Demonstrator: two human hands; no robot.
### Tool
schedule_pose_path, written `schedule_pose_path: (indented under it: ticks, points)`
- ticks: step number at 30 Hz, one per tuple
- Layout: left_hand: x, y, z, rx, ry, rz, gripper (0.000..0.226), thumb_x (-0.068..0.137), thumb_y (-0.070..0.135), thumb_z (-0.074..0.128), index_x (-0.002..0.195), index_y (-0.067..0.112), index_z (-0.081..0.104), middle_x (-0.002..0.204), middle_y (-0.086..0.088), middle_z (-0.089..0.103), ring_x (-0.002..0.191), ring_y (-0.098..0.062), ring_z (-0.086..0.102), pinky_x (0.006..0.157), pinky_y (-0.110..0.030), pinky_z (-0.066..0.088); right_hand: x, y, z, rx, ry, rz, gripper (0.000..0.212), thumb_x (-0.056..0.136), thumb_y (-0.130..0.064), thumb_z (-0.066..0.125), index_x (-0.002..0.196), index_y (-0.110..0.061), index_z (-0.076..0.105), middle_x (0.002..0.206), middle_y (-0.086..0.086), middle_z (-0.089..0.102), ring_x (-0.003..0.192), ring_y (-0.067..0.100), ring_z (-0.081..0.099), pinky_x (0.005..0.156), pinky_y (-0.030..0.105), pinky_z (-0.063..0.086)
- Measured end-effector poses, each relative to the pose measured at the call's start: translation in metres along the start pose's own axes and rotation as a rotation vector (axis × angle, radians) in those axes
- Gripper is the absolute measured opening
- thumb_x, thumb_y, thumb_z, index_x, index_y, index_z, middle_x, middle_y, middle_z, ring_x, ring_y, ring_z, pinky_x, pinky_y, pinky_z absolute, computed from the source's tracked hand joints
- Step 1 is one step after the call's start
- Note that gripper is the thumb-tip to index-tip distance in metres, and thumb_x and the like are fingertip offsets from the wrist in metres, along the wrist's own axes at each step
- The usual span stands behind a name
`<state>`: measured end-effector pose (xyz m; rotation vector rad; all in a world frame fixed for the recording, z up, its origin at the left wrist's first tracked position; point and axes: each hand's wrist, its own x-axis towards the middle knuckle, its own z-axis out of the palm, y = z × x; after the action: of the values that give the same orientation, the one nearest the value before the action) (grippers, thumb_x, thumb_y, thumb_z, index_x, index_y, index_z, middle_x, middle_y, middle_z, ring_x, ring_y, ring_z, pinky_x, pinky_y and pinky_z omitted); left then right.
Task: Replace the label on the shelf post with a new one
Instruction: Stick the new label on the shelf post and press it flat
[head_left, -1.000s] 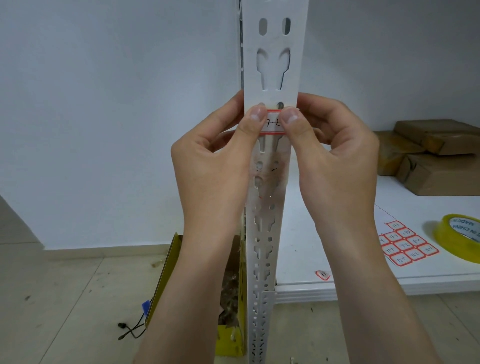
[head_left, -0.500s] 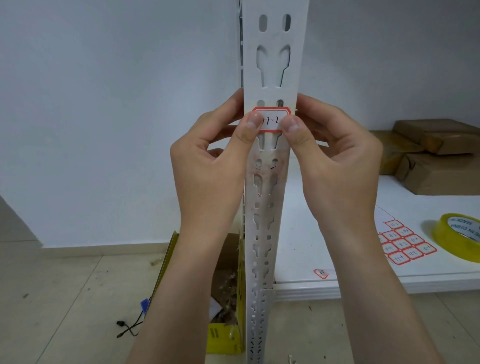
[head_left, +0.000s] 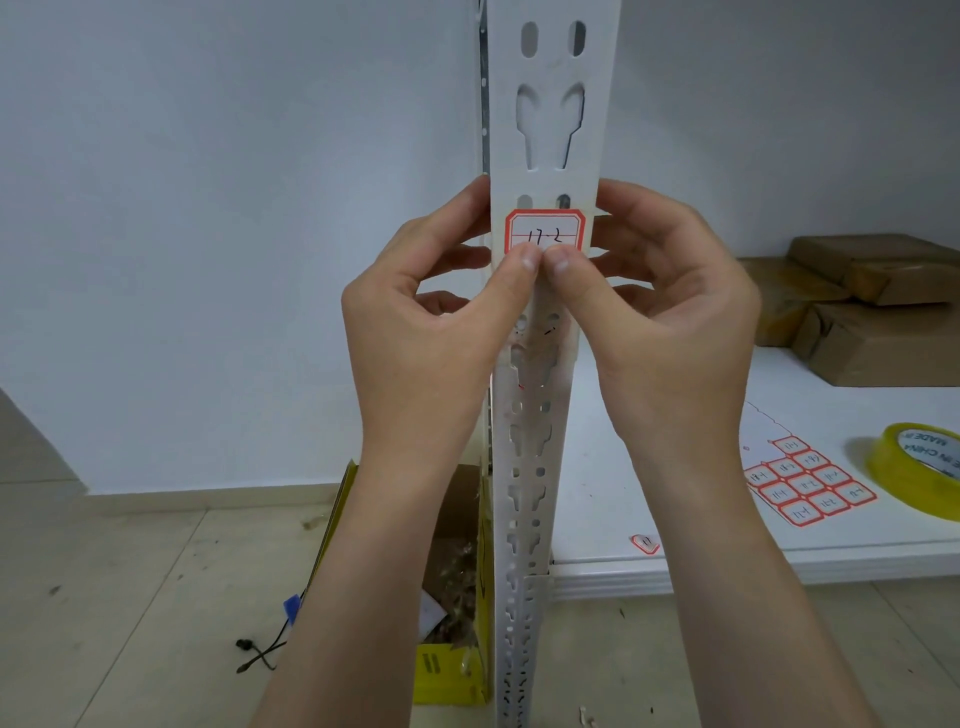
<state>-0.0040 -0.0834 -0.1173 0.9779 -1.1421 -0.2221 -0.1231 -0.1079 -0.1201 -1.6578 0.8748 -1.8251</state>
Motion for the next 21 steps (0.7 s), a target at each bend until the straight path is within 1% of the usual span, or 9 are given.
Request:
schedule_pose_path:
  ticks: [4,6,7,11,12,14,17,21]
  points:
    - [-0.001,-0.001,0.003,-0.027,0.019,-0.019,0.043,0.093,0.025,0.073,0.135,0.020,0.069,0.121,0.008,0.077,0.105,-0.010,0.073,0.080,-0.021,0.062,0.001,0.000,-0.001,0.015,-0.006,0.023,0.034,0.095,-0.027,0.078,0.128,-0.024,0.071,0.112,-0.015,0.077,0.105,0.009,0.073,0.086,0.028,0.064]
    - [-0.002,-0.002,0.003,-0.065,0.026,-0.038,0.039,0.095,0.022,0.071,0.134,0.020,0.070,0.120,0.007,0.077,0.106,-0.012,0.074,0.082,-0.023,0.063,0.001,0.000,-0.002,0.058,-0.005,0.055,0.034,0.095,-0.025,0.077,0.129,-0.023,0.072,0.112,-0.014,0.078,0.103,0.008,0.074,0.086,0.024,0.063]
    - [-0.002,-0.002,0.003,-0.079,0.030,-0.046,0.038,0.095,0.022,0.070,0.133,0.020,0.071,0.120,0.007,0.078,0.107,-0.013,0.075,0.082,-0.025,0.063,0.001,0.001,-0.002,0.074,-0.003,0.066,0.035,0.095,-0.024,0.078,0.129,-0.023,0.072,0.112,-0.013,0.079,0.103,0.009,0.074,0.086,0.025,0.063]
    - [-0.002,-0.001,0.005,-0.105,0.052,-0.072,0.036,0.095,0.022,0.070,0.131,0.021,0.072,0.118,0.008,0.079,0.106,-0.012,0.076,0.083,-0.027,0.064,0.000,0.000,0.000,0.125,0.021,0.089,0.034,0.093,-0.021,0.079,0.126,-0.024,0.071,0.110,-0.009,0.080,0.104,0.011,0.076,0.091,0.035,0.063]
    - [-0.001,-0.001,0.005,-0.113,0.060,-0.081,0.036,0.094,0.022,0.071,0.130,0.020,0.073,0.116,0.008,0.079,0.106,-0.012,0.076,0.083,-0.027,0.064,0.000,-0.001,0.001,0.144,0.031,0.100,0.035,0.093,-0.021,0.080,0.126,-0.024,0.070,0.108,-0.009,0.080,0.103,0.011,0.076,0.091,0.035,0.063]
    - [0.000,0.001,0.006,-0.126,0.074,-0.100,0.034,0.094,0.023,0.073,0.127,0.019,0.075,0.113,0.008,0.080,0.104,-0.012,0.076,0.084,-0.028,0.064,0.000,-0.004,0.001,0.195,0.047,0.128,0.038,0.092,-0.021,0.080,0.128,-0.022,0.066,0.103,-0.008,0.082,0.100,0.011,0.077,0.088,0.029,0.062]
    - [0.002,0.004,0.007,-0.126,0.082,-0.124,0.032,0.092,0.027,0.076,0.122,0.019,0.077,0.110,0.007,0.081,0.102,-0.014,0.077,0.087,-0.035,0.065,0.002,-0.009,0.003,0.247,0.061,0.159,0.040,0.091,-0.023,0.081,0.127,-0.020,0.063,0.094,-0.008,0.082,0.095,0.011,0.078,0.085,0.023,0.060]
    - [0.001,0.010,0.010,-0.118,0.091,-0.147,0.034,0.088,0.029,0.081,0.120,0.017,0.077,0.107,0.006,0.081,0.092,-0.015,0.079,0.082,-0.032,0.066,0.004,-0.015,0.005,0.291,0.071,0.201,0.039,0.089,-0.024,0.083,0.123,-0.018,0.064,0.086,-0.007,0.081,0.081,0.006,0.078,0.071,0.011,0.056]
